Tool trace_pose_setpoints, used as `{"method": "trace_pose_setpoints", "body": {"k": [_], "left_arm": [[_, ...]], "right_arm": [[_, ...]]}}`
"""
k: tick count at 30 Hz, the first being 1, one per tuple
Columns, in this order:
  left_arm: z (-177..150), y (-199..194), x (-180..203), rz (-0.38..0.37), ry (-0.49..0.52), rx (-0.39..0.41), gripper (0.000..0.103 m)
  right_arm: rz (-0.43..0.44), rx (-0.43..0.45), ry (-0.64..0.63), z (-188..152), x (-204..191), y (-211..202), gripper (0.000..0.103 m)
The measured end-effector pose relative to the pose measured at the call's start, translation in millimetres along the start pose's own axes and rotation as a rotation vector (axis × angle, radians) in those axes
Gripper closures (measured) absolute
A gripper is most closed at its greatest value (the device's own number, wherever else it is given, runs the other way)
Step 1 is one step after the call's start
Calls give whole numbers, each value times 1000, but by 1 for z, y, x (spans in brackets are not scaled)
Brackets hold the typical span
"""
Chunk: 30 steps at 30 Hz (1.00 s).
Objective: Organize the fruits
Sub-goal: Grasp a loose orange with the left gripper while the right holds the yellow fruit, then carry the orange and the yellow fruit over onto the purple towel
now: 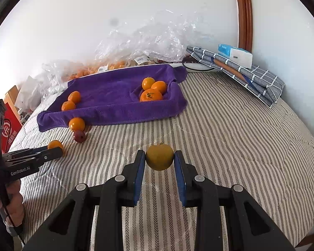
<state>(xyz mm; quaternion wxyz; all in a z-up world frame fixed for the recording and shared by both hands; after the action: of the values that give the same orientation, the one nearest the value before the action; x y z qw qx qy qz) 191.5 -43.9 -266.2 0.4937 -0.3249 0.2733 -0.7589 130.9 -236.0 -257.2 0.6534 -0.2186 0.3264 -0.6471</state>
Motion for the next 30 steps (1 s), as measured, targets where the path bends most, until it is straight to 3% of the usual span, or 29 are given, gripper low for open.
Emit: {"method": "trace_pose_setpoints", "body": {"k": [14, 18, 25, 30], "left_arm": [[1, -2, -8, -49, -57, 8, 73], [3, -8, -14, -46, -92, 44, 73], [8, -15, -39, 48, -188, 88, 73], [10, -16, -46, 68, -206, 93, 73]], "right_arm": [[25, -36, 7, -7, -19, 18, 75], [8, -42, -11, -8, -24, 21, 75], [5, -48, -18, -8, -31, 24, 75], [13, -53, -24, -8, -37, 26, 75]]}}
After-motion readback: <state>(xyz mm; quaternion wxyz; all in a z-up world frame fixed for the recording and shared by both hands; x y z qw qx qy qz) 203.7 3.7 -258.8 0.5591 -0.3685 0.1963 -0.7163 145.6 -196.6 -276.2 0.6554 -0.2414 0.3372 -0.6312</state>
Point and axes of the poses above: each gripper's, at about its wrist camera, not at the fingertips, and y roughly the way its jaws point, x to its right, z to its top, the point moved 10 cm from there along y, roughly the way its jaws point, and after that the axes turned 1 degree about z, right-handed, at the moved point
